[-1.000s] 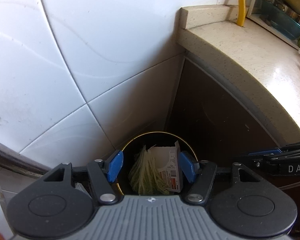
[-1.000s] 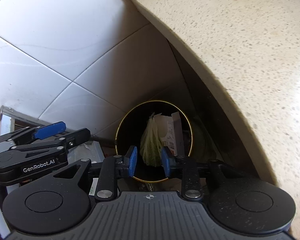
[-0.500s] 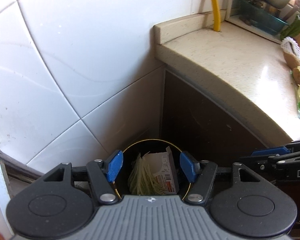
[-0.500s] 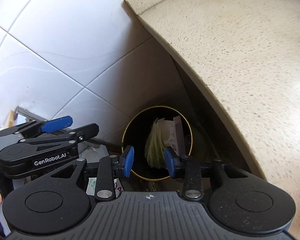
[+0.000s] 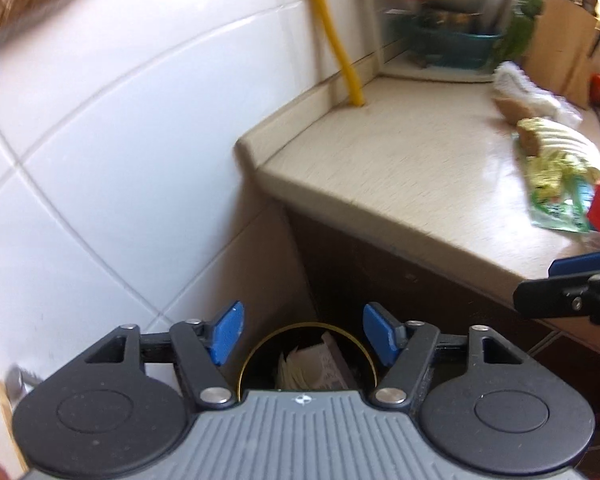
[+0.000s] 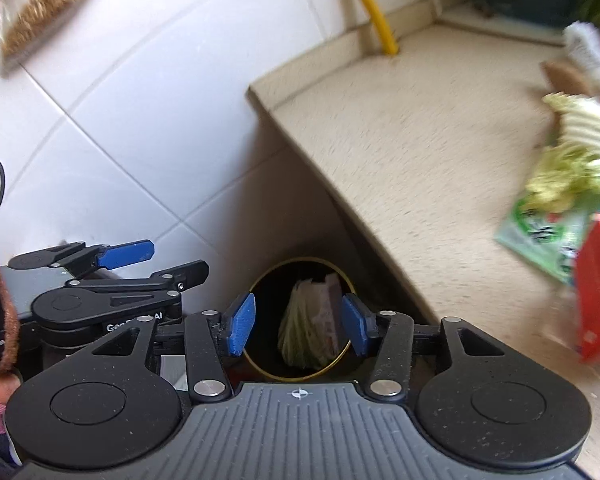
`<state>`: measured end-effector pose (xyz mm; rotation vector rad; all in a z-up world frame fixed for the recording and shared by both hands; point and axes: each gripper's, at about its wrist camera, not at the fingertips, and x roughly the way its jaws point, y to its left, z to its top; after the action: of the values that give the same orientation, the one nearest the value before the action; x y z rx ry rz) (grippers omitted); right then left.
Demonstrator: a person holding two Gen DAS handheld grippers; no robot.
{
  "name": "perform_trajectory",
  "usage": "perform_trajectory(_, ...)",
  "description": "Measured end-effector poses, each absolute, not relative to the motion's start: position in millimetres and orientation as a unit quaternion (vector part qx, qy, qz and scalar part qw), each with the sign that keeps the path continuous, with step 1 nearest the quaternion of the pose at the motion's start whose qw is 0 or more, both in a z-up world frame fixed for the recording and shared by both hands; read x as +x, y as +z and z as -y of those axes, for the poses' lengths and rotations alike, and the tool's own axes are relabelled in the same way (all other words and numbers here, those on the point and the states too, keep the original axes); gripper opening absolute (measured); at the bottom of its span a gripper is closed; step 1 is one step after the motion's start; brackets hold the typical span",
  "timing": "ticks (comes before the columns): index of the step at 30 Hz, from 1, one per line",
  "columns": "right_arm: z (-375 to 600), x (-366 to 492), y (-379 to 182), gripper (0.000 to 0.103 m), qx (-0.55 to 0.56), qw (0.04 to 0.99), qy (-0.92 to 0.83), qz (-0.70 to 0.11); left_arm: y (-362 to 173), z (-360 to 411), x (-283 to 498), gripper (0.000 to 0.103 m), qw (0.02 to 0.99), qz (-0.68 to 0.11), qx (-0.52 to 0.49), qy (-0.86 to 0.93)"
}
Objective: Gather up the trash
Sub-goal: 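Raise both open tools from the bin back over the counter, then close the left tool on the lemon ice tea carton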
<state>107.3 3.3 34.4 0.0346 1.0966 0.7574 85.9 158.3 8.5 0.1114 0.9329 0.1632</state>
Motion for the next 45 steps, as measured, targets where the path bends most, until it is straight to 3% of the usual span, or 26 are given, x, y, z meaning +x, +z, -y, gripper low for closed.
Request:
perform_trajectory(6, 35, 94, 63, 0.06, 0.043, 0.818, 0.329, -0.47, 28, -123, 85, 0.08, 0.908, -0.401, 0.111, 0.047)
perform_trajectory(23, 151, 66, 113, 0.071, 0.037, 0.907, 0.195, -0.373, 43, -26, 82, 0.081, 0.917, -0.351, 0.165, -0.095)
perform_trajectory(45, 243, 96, 101, 0.073, 0.067, 0.904, 0.132, -0.401, 32, 66, 138, 0.081, 0.873, -0.366, 0.187, -0.263)
